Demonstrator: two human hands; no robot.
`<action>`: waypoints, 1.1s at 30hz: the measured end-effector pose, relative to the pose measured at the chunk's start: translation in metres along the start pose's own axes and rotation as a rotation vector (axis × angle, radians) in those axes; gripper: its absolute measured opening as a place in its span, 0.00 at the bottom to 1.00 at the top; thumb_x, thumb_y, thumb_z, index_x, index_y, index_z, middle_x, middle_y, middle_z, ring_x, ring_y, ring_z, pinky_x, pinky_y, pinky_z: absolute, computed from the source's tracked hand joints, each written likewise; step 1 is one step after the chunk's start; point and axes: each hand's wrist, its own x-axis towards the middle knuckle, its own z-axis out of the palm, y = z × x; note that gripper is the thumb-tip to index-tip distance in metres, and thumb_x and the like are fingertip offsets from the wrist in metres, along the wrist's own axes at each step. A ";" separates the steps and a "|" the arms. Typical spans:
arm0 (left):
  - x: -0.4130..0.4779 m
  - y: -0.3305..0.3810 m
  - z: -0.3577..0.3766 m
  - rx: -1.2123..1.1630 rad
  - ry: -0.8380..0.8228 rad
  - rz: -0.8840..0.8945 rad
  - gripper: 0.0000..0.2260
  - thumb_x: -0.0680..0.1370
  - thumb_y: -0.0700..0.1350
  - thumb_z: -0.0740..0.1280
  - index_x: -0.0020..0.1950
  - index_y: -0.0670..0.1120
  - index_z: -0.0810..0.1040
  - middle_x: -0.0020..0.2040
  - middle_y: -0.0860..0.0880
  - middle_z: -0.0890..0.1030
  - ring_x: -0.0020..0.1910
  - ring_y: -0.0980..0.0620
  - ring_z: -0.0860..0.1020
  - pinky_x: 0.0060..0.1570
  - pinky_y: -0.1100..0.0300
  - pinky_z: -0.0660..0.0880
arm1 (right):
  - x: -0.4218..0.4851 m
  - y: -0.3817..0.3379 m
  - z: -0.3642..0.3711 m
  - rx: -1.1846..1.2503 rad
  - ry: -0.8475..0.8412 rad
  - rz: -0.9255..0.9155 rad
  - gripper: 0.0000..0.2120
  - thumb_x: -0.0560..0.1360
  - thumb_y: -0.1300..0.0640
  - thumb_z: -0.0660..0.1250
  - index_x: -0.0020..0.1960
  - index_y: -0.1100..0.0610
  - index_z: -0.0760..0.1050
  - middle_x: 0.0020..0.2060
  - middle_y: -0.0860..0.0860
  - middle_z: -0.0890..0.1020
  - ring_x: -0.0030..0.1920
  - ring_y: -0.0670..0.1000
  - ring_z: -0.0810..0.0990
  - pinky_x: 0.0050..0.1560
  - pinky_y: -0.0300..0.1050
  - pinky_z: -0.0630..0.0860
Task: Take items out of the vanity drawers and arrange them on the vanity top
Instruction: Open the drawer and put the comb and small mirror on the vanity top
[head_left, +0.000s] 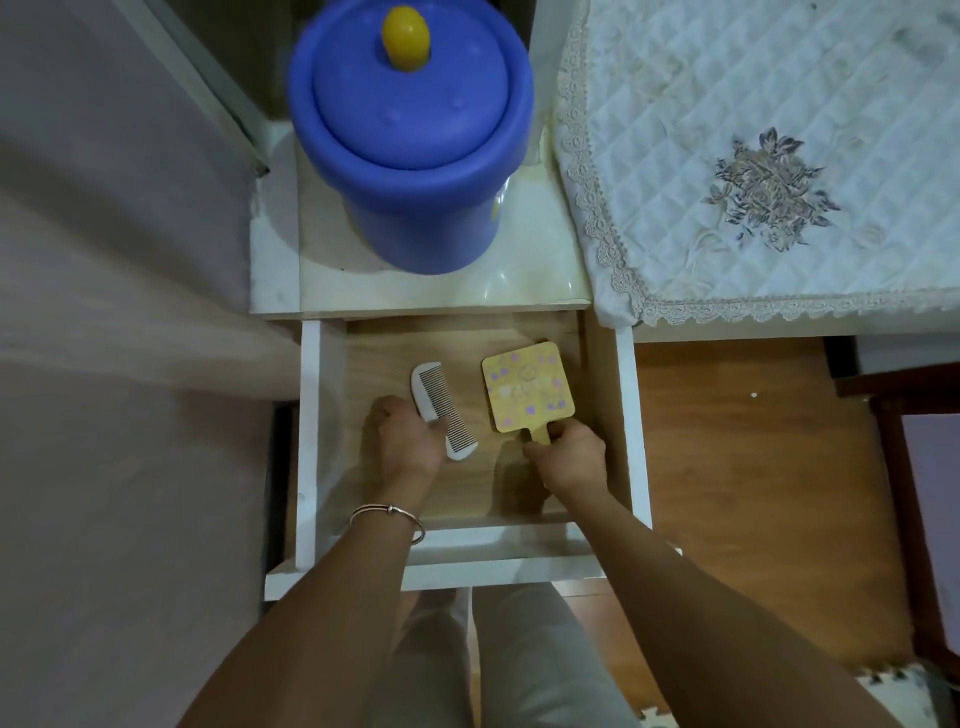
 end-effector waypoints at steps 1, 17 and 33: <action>-0.002 0.002 0.000 0.016 0.006 0.005 0.29 0.70 0.47 0.72 0.61 0.31 0.65 0.61 0.34 0.72 0.60 0.38 0.72 0.52 0.51 0.72 | -0.002 0.000 -0.001 0.025 -0.008 -0.003 0.11 0.72 0.58 0.68 0.51 0.64 0.77 0.43 0.56 0.80 0.44 0.56 0.79 0.46 0.47 0.76; -0.046 0.024 -0.056 -0.133 -0.178 0.291 0.10 0.74 0.43 0.69 0.54 0.44 0.76 0.48 0.50 0.79 0.42 0.55 0.75 0.29 0.71 0.68 | -0.040 0.009 -0.035 0.233 -0.054 -0.152 0.03 0.71 0.59 0.70 0.43 0.56 0.76 0.39 0.50 0.79 0.43 0.51 0.78 0.48 0.48 0.77; -0.027 0.239 -0.049 -0.560 -0.167 0.470 0.04 0.73 0.39 0.68 0.47 0.46 0.78 0.43 0.45 0.80 0.48 0.44 0.81 0.54 0.47 0.77 | 0.031 -0.079 -0.193 0.491 0.341 -0.370 0.03 0.75 0.60 0.65 0.47 0.58 0.77 0.34 0.48 0.71 0.42 0.51 0.70 0.45 0.44 0.69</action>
